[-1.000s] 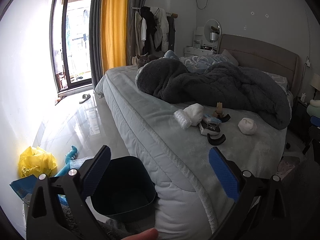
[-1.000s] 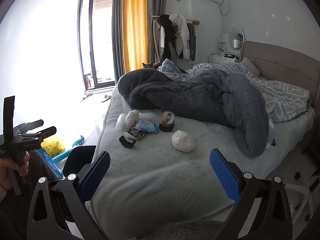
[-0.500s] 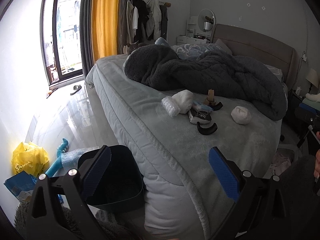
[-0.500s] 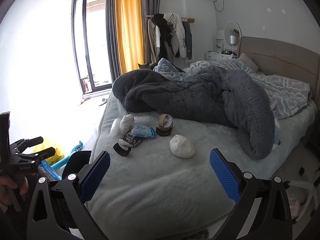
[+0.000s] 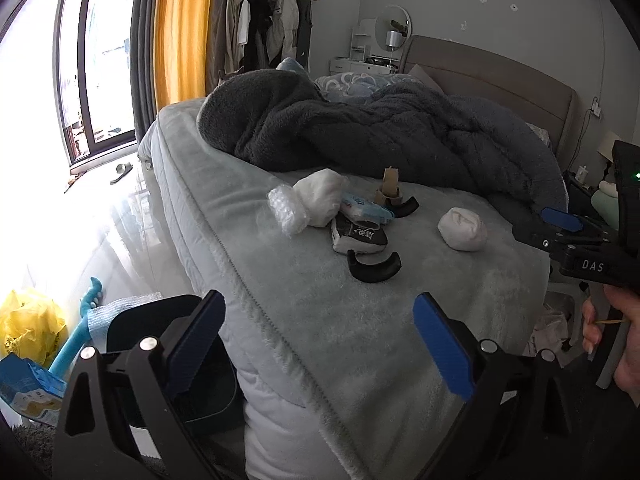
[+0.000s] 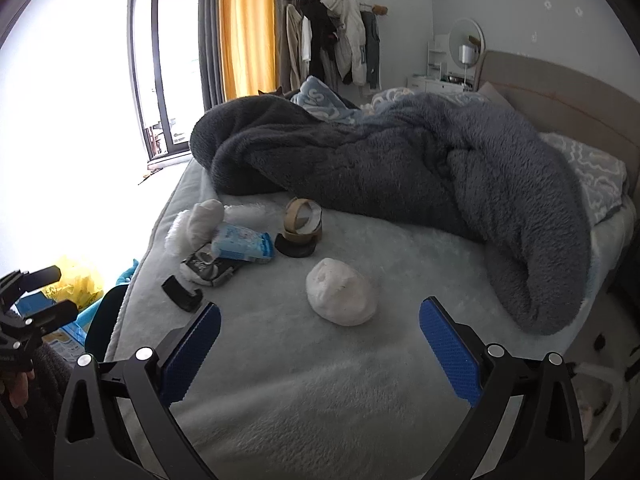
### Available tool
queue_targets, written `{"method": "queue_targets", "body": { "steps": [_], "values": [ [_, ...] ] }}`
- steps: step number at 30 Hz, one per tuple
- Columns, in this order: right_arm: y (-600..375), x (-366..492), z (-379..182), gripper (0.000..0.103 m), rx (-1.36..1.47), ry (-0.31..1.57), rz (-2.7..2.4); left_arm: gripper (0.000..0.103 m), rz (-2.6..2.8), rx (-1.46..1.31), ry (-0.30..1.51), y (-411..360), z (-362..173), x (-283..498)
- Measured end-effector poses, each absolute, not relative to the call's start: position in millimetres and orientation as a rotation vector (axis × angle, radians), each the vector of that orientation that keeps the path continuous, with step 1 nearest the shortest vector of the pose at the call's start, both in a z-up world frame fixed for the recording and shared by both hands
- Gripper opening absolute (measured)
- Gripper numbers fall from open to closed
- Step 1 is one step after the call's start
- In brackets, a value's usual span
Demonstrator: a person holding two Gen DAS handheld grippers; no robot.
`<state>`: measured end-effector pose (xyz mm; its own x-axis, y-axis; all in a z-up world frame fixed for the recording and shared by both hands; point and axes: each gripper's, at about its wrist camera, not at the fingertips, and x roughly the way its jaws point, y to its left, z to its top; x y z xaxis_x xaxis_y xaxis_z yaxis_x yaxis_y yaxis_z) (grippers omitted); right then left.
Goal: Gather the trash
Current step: 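Reach the right tool to the white tissue ball and close on it, then carry the tissue ball in the right tool over the teal bin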
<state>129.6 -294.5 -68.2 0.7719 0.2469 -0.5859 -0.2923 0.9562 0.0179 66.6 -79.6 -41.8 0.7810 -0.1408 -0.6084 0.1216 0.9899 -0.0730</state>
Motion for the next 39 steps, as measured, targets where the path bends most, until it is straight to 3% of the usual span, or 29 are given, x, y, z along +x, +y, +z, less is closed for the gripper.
{"method": "queue_targets", "body": {
  "steps": [6,21,30,32,39],
  "values": [
    [-293.4,160.1,-86.8,0.100,-0.086,0.670,0.331,0.090,-0.167,-0.013,0.669,-93.9,-50.3,87.2],
    [-295.6,219.7,-113.1,0.085,-0.011,0.778,0.369,0.080,-0.257,-0.027,0.753,-116.2,-80.6,135.7],
    [-286.3,230.9,-116.4,0.062,-0.010,0.825,0.379,0.080,-0.294,-0.052,0.781,-120.8,-89.6,151.8],
    [-280.3,229.8,-112.1,0.054,-0.041,0.815,0.371,0.077,-0.287,-0.064,0.789,-119.9,-91.1,156.6],
    [-266.3,225.3,-96.2,0.041,-0.081,0.780,0.362,0.062,-0.313,-0.070,0.823,-121.0,-98.8,163.0]
  ]
}}
